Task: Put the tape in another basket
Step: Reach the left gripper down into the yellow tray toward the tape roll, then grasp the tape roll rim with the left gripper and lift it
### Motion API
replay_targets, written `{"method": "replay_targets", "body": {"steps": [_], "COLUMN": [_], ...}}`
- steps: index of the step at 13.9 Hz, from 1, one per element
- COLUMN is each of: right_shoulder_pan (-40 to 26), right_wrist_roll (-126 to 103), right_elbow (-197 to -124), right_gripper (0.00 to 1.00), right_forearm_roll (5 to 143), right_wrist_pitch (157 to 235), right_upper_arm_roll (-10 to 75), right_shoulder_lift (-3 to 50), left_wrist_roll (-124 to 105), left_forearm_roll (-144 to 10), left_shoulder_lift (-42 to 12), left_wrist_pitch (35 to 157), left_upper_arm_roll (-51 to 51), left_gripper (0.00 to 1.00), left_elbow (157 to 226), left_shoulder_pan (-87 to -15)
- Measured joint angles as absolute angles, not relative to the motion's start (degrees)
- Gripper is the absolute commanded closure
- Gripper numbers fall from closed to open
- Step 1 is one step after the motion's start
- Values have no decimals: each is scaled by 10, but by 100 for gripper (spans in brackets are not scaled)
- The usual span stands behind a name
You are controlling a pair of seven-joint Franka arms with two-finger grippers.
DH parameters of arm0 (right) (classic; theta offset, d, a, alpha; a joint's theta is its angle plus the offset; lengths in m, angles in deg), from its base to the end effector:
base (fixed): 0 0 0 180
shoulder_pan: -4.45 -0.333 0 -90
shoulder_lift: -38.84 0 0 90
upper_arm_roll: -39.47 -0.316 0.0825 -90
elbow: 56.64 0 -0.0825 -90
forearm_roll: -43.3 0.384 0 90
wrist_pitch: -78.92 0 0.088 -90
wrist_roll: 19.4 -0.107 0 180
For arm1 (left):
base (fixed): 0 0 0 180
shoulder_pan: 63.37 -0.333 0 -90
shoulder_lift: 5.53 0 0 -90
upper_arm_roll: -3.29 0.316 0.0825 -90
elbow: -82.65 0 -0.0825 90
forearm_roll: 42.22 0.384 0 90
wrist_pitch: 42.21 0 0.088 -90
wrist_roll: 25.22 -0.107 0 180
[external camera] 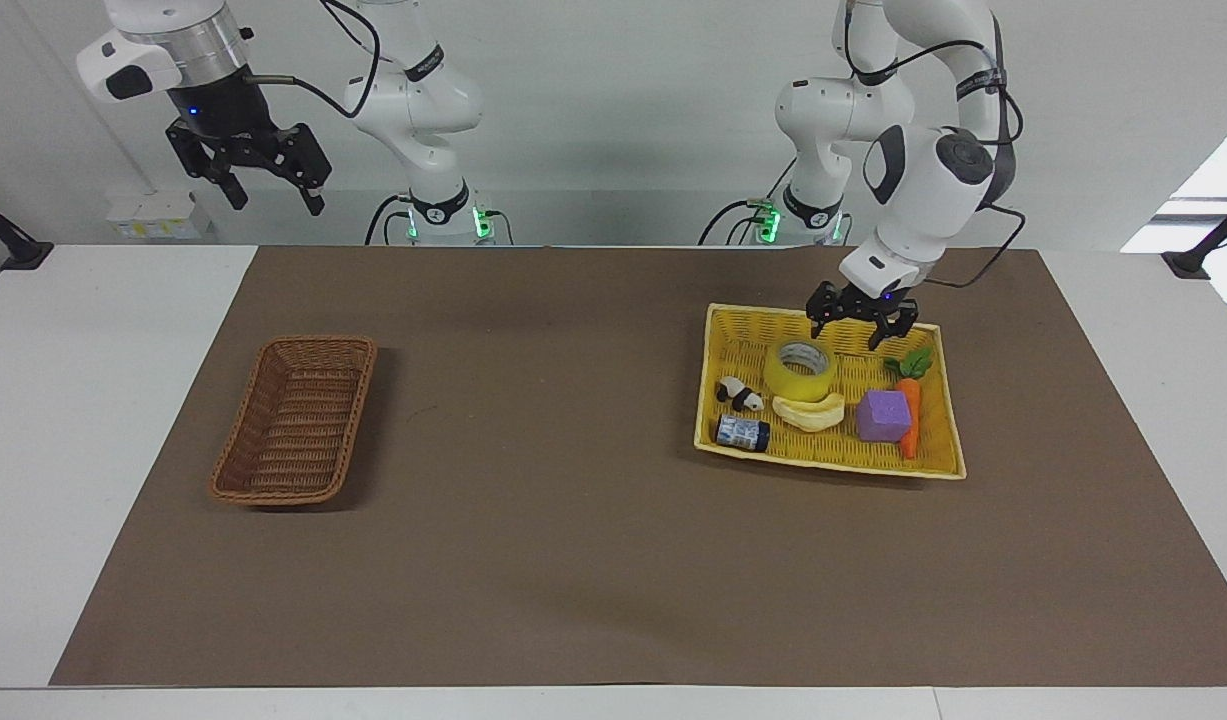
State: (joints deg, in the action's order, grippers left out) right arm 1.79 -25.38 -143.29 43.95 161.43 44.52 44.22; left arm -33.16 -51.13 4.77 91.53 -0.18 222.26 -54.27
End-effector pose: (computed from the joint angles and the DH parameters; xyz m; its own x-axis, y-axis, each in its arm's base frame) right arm 0.5095 -0.0227 0.6899 0.9894 -0.1439 0.0192 -0.1434 -0.9894 -0.0216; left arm 0.4584 -0.1049 0.3793 0.9654 -0.2464 0.0860 -0.2543 -0.9621 0.0982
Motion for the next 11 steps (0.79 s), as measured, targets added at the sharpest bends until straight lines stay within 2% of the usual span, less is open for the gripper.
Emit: {"method": "replay_targets", "body": {"steps": [1, 2, 3, 8, 11], "right_shoulder_pan": [18, 18, 18, 18, 18], "right_wrist_roll": [-254, -254, -254, -254, -254], "right_elbow": [-1433, -1433, -1433, -1433, -1433], "right_gripper": [0, 0, 0, 0, 0], "right_forearm_roll": [440, 440, 440, 440, 440], "right_wrist_pitch": [1614, 1614, 1614, 1614, 1614], "right_upper_arm_roll": [445, 445, 445, 445, 445], "right_shoulder_lift": [442, 442, 442, 442, 442], "left_wrist_roll": [-332, -332, -332, -328, -306], "left_forearm_roll": [-511, -511, -511, -512, -513], "left_shoulder_lift": [43, 35, 25, 9, 10], "left_wrist_pitch": [950, 979, 1000, 1018, 928], "left_upper_arm_roll": [-2, -2, -2, 1, 6], "left_gripper": [53, 81, 100, 100, 100], "left_elbow": [2246, 2266, 2279, 2280, 2226], "left_shoulder_pan": [-536, -532, -530, -526, -526]}}
